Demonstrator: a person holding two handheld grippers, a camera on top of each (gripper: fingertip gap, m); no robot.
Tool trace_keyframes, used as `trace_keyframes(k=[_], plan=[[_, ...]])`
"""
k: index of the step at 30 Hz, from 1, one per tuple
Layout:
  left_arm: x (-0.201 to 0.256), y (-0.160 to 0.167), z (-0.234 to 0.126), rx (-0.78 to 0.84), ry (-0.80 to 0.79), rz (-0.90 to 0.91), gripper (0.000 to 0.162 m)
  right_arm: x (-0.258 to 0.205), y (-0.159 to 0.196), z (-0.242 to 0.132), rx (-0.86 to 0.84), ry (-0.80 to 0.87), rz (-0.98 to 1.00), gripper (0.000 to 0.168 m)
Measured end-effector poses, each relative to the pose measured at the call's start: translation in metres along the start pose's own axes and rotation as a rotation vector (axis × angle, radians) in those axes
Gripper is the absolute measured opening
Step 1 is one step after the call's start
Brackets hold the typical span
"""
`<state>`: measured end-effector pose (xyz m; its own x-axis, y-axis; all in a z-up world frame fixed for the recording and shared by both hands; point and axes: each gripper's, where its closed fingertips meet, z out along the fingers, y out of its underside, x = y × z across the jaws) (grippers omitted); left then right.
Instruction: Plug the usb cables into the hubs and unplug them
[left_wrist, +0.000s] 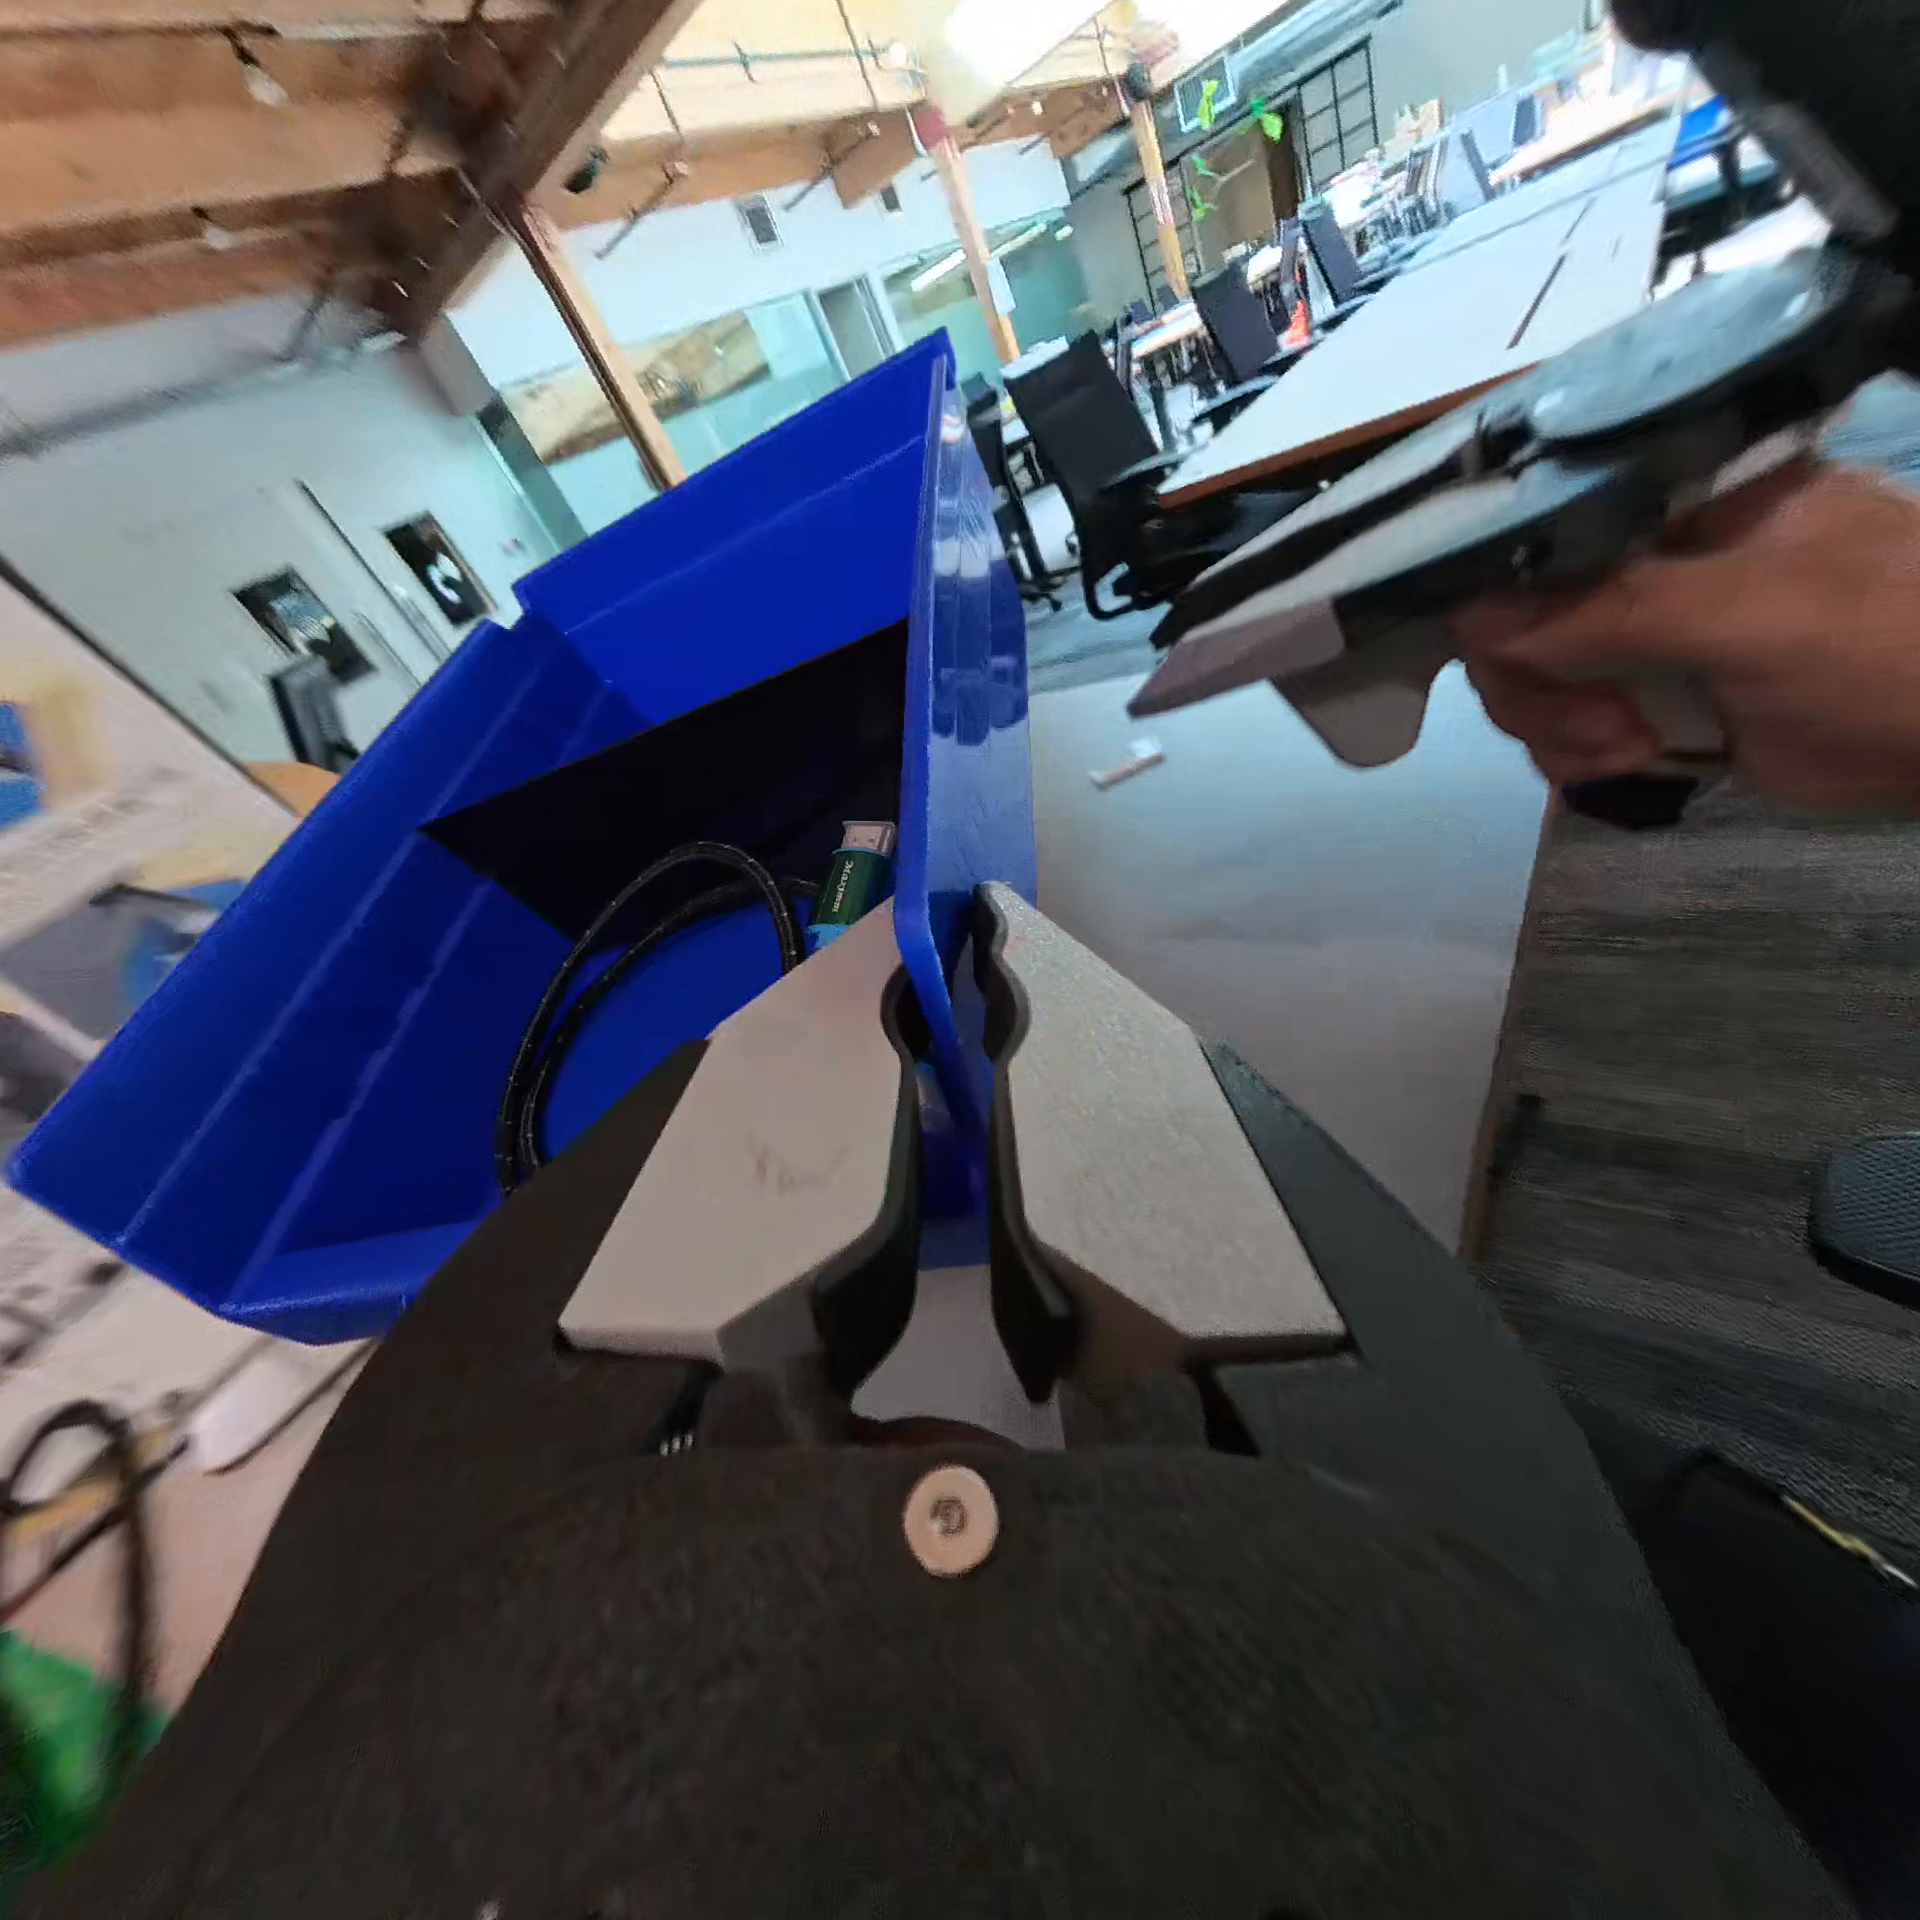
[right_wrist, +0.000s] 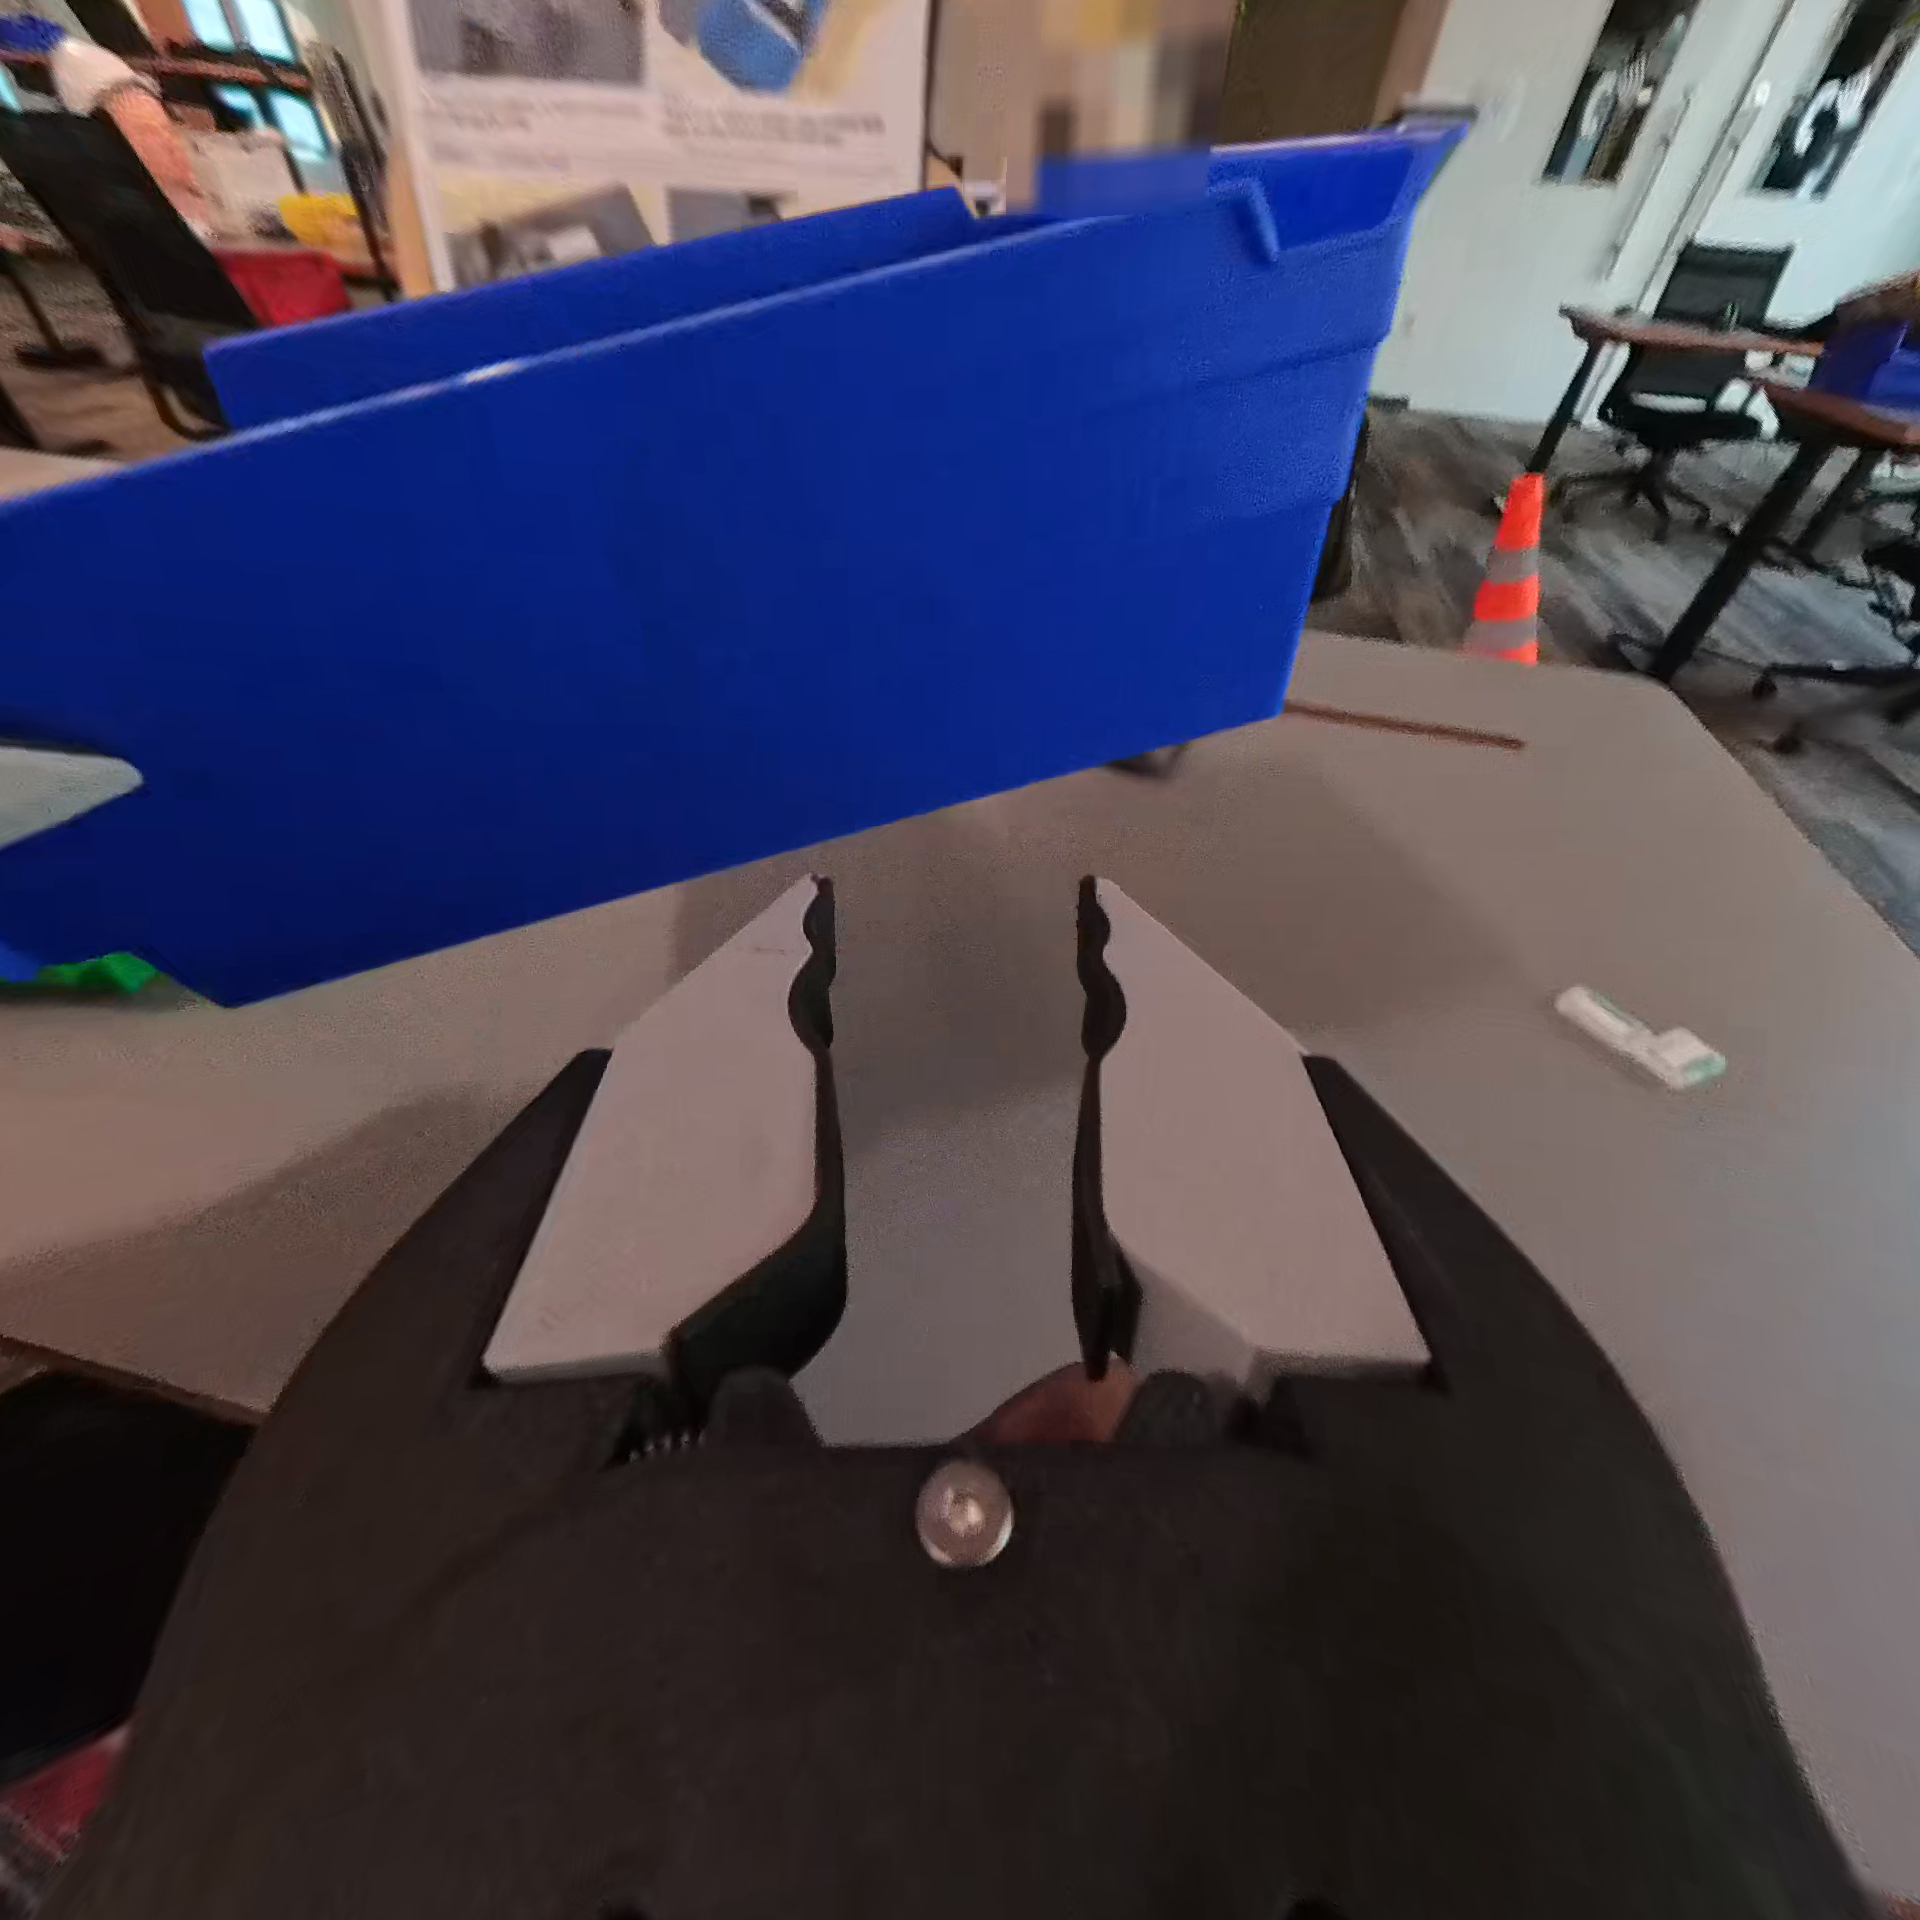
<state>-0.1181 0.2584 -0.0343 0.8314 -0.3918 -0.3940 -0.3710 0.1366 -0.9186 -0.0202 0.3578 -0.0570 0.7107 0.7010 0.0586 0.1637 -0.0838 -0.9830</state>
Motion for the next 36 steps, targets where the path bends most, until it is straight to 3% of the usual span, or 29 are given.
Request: trace_keyframes(k=[6,8,9,10,12,14,17,18,22,24,25,26,28,31,36], plan=[[0.053,0.092,0.075,-0.188,0.046,-0.093,0.003,0.032,0.07,-0.004,-0.148,0.007,0.076,0.046],[0.075,0.121,0.091,-0.3,0.16,-0.193,0.007,0.026,0.079,0.005,-0.17,-0.017,0.067,0.049],[0.072,0.12,0.092,-0.302,0.141,-0.228,0.007,0.022,0.082,0.009,-0.179,-0.028,0.052,0.05],[0.068,0.11,0.089,-0.264,0.139,-0.252,0.017,0.017,0.084,0.014,-0.191,-0.038,0.029,0.051],[0.047,0.087,0.07,-0.201,0.129,-0.28,0.042,0.002,0.084,0.021,-0.212,-0.067,-0.029,0.055],[0.028,0.079,0.039,-0.202,0.151,-0.282,0.056,-0.021,0.08,0.025,-0.222,-0.121,-0.09,0.057],[-0.002,0.082,-0.016,-0.189,0.164,-0.315,0.057,-0.068,0.069,0.031,-0.214,-0.214,-0.176,0.055],[-0.01,0.09,-0.033,-0.208,0.166,-0.339,0.058,-0.086,0.067,0.033,-0.211,-0.249,-0.194,0.048],[-0.035,0.129,-0.086,-0.27,0.131,-0.419,0.06,-0.164,0.067,0.041,-0.224,-0.433,-0.178,0.049],[-0.047,0.149,-0.103,-0.294,0.083,-0.429,0.059,-0.174,0.077,0.053,-0.247,-0.396,-0.226,0.043],[-0.053,0.157,-0.11,-0.307,0.062,-0.433,0.059,-0.165,0.086,0.063,-0.281,-0.305,-0.292,0.037],[-0.058,0.164,-0.115,-0.315,0.044,-0.438,0.059,-0.151,0.096,0.071,-0.327,-0.21,-0.372,0.003],[-0.068,0.171,-0.123,-0.318,0.007,-0.442,0.06,-0.126,0.114,0.072,-0.424,-0.096,-0.489,0.0],[-0.079,0.172,-0.134,-0.301,-0.027,-0.464,0.058,-0.053,0.121,0.056,-0.504,0.192,-0.569,0.0],[-0.092,0.181,-0.162,-0.295,-0.115,-0.53,0.067,0.058,0.141,0.005,-0.597,0.439,-0.389,0.003]])
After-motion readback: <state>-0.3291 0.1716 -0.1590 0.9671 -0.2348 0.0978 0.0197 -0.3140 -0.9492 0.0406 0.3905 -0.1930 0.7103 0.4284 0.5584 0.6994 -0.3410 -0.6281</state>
